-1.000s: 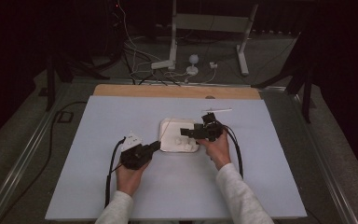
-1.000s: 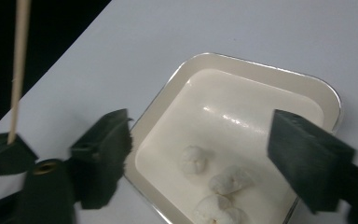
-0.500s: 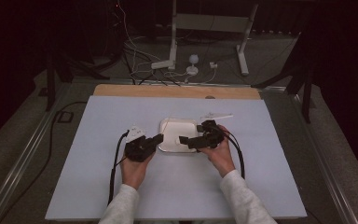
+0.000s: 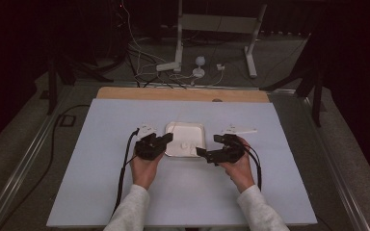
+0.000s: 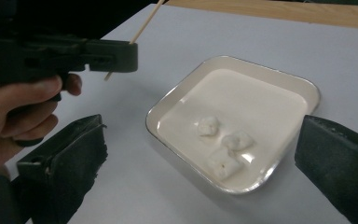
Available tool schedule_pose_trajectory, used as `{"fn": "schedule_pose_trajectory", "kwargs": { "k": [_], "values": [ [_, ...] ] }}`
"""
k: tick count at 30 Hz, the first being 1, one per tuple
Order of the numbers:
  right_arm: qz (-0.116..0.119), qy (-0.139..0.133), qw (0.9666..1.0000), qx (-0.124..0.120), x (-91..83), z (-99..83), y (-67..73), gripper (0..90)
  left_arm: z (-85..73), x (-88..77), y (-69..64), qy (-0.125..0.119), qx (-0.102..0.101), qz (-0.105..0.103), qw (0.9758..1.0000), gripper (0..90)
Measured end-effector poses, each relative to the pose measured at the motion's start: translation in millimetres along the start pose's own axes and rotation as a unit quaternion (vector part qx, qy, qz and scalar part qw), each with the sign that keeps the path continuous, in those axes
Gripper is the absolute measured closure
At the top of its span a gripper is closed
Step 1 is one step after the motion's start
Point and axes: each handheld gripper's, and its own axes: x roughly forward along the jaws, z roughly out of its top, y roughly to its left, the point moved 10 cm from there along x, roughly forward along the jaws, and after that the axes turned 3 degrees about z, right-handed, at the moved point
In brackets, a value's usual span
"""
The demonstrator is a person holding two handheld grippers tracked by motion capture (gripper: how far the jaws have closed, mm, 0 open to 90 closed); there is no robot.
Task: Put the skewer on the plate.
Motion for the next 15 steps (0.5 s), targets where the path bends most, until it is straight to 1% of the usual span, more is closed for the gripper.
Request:
{"fn": "schedule_pose_trajectory", "kwargs": {
  "k": [5, 10, 15],
  "values": [
    [-0.007, -0.003, 0.9999, -0.011, -14.1, -6.9, -0.2, 1.1, 2.0, 5.0, 0.7, 0.003, 0.0, 0.005, 1.0, 89.7],
    [-0.011, -0.003, 0.9998, -0.016, -25.4, -15.3, -2.1, 0.9, 3.1, 8.7, 4.8, 0.004, -0.008, 0.011, 0.9999, 89.7],
    [-0.015, -0.004, 0.9997, -0.019, -31.9, -27.7, -5.8, 0.9, 0.2, 14.2, 6.8, 0.013, -0.004, 0.017, 0.9998, 89.7]
  ]
}}
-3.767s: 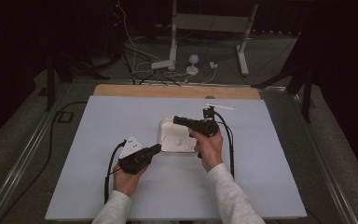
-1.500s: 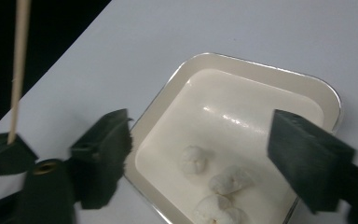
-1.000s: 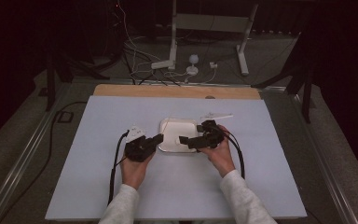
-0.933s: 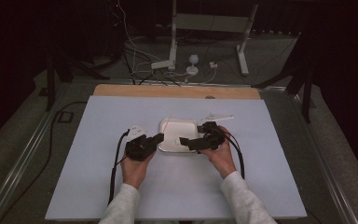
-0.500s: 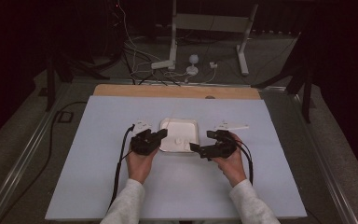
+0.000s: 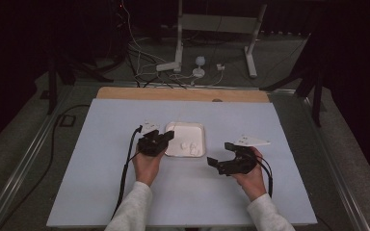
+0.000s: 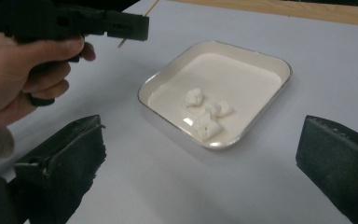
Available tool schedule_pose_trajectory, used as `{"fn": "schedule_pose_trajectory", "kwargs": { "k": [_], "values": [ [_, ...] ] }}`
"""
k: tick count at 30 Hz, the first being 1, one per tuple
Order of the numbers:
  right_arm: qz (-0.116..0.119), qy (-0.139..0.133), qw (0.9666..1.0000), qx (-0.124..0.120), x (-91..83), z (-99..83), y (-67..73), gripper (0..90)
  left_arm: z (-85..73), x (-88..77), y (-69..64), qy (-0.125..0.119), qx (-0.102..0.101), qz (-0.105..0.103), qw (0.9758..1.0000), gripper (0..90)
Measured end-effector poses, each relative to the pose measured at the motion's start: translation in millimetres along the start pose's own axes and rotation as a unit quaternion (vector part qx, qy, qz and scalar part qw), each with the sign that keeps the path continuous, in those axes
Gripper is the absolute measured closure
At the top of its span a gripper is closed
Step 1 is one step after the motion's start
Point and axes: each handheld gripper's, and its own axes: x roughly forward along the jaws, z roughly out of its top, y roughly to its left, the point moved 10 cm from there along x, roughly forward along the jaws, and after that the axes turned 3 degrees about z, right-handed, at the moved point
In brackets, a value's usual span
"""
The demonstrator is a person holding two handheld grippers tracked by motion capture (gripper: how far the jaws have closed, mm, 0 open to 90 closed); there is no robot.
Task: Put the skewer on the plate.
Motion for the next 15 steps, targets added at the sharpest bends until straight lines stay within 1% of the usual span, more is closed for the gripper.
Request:
{"fn": "schedule_pose_trajectory", "kwargs": {
  "k": [2, 6, 8, 10, 12, 15],
  "values": [
    [-0.002, -0.002, 1.0, 0.001, -2.4, -3.6, -1.6, 0.8, -0.7, 2.3, 1.0, 0.003, 0.0, 0.004, 1.0, 89.7],
    [-0.008, -0.006, 0.9999, 0.003, -8.4, -7.8, -3.9, 0.0, -2.0, 7.5, 3.6, 0.011, 0.007, 0.012, 0.9998, 89.6],
    [-0.01, -0.008, 0.9999, 0.003, -12.0, -10.0, -4.3, 0.0, -2.5, 9.7, 4.9, 0.014, 0.006, 0.015, 0.9998, 89.6],
    [-0.012, -0.008, 0.9999, -0.003, -15.6, -12.6, -4.4, 0.0, -3.5, 12.1, 5.6, 0.018, 0.007, 0.016, 0.9997, 89.6],
    [-0.015, -0.006, 0.9998, -0.008, -18.9, -15.3, -4.6, 0.0, -5.1, 14.9, 5.8, 0.021, 0.002, 0.015, 0.9997, 89.3],
    [-0.018, -0.009, 0.9998, -0.009, -25.1, -18.0, -5.8, 0.0, -8.3, 19.4, 6.8, 0.028, 0.0, 0.018, 0.9994, 89.3]
  ]
}}
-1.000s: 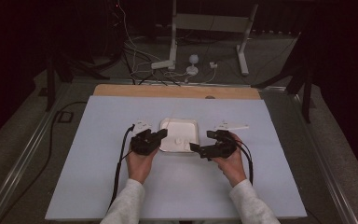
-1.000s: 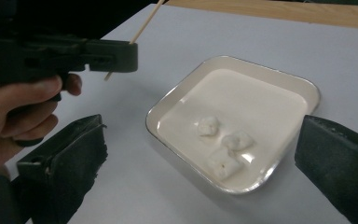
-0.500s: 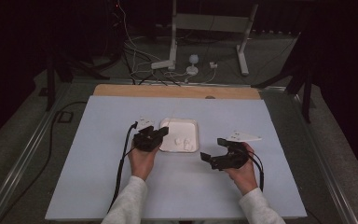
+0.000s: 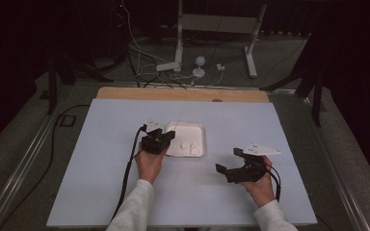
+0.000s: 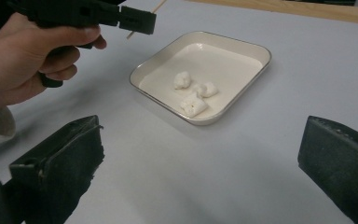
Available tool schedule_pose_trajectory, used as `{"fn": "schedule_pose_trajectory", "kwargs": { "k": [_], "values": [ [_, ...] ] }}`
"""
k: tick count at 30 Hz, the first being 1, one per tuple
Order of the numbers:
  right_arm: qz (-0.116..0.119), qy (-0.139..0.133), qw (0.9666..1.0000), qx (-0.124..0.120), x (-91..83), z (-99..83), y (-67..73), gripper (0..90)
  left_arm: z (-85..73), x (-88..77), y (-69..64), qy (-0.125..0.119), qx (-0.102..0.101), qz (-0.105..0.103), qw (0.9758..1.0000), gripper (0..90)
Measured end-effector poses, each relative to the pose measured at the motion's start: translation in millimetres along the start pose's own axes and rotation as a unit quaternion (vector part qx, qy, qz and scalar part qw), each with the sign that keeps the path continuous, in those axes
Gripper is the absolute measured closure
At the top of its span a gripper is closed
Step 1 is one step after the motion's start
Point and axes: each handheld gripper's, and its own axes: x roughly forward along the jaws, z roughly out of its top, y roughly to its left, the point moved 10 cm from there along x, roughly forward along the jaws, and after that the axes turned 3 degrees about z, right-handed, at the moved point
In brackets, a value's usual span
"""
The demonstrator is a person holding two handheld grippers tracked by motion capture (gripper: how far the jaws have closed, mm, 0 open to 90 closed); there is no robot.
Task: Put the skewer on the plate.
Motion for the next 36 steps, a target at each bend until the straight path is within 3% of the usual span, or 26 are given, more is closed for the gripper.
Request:
{"fn": "schedule_pose_trajectory", "kwargs": {
  "k": [15, 27, 32, 33, 36],
  "values": [
    [-0.024, -0.013, 0.9993, 0.026, -33.4, -13.8, -15.0, 0.0, -23.7, 28.5, -9.0, 0.047, -0.014, 0.015, 0.9987, 89.4],
    [-0.021, -0.017, 0.9994, 0.024, -34.3, -12.6, -12.9, 0.0, -40.1, 32.5, 1.2, 0.072, -0.048, 0.051, 0.995, 89.4],
    [-0.02, -0.016, 0.9994, 0.023, -33.4, -12.9, -12.1, 0.0, -43.8, 33.0, 0.7, 0.077, -0.072, 0.052, 0.993, 89.1],
    [-0.02, -0.016, 0.9994, 0.023, -33.3, -12.9, -12.1, 0.0, -43.9, 32.8, -0.3, 0.076, -0.078, 0.048, 0.9929, 86.9],
    [-0.019, -0.017, 0.9994, 0.023, -33.4, -12.8, -11.8, 0.0, -42.1, 32.6, -6.2, 0.072, -0.091, 0.024, 0.9929, 67.3]
  ]
}}
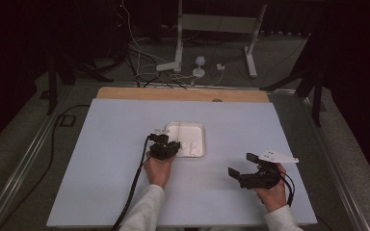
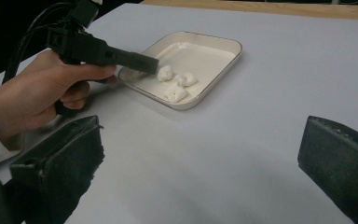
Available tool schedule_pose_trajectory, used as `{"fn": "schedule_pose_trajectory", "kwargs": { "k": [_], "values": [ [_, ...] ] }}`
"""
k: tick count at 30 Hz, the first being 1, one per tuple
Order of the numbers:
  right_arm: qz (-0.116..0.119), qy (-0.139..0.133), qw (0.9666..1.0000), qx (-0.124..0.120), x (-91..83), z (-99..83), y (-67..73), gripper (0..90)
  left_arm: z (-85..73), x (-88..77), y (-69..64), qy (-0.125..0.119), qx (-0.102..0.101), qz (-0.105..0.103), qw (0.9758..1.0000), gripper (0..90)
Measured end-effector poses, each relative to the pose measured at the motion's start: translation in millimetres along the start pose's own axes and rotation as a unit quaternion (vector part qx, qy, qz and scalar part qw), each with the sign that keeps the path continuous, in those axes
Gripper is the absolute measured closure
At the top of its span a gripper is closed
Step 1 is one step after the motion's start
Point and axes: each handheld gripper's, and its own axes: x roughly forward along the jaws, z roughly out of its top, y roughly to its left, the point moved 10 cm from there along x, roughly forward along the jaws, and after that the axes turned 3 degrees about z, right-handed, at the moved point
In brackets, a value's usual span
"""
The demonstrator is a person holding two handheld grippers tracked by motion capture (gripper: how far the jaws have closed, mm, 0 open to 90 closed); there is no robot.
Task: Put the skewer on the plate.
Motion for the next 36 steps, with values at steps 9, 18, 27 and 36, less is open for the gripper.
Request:
{"fn": "schedule_pose_trajectory", "kwargs": {
  "k": [9, 18, 27, 36],
  "values": [
    [-0.001, -0.006, 1.0, -0.007, -2.8, 1.6, 0.4, 0.0, 15.0, -20.7, -8.8, -0.041, 0.008, -0.048, 0.998, 35.8],
    [-0.007, -0.008, 0.9998, -0.018, -2.7, 1.9, 0.1, 0.0, 26.3, -70.7, -12.8, -0.087, 0.092, -0.068, 0.9895, 15.1],
    [-0.011, -0.015, 0.9995, -0.026, -3.2, 2.4, -0.5, 0.0, 31.0, -113.6, -3.7, -0.136, 0.154, -0.054, 0.9772, 0.9],
    [-0.014, -0.024, 0.999, -0.036, -5.4, 2.7, -0.7, 0.0, 17.0, -142.6, 16.1, -0.167, 0.171, -0.056, 0.9694, 0.7]
  ]
}}
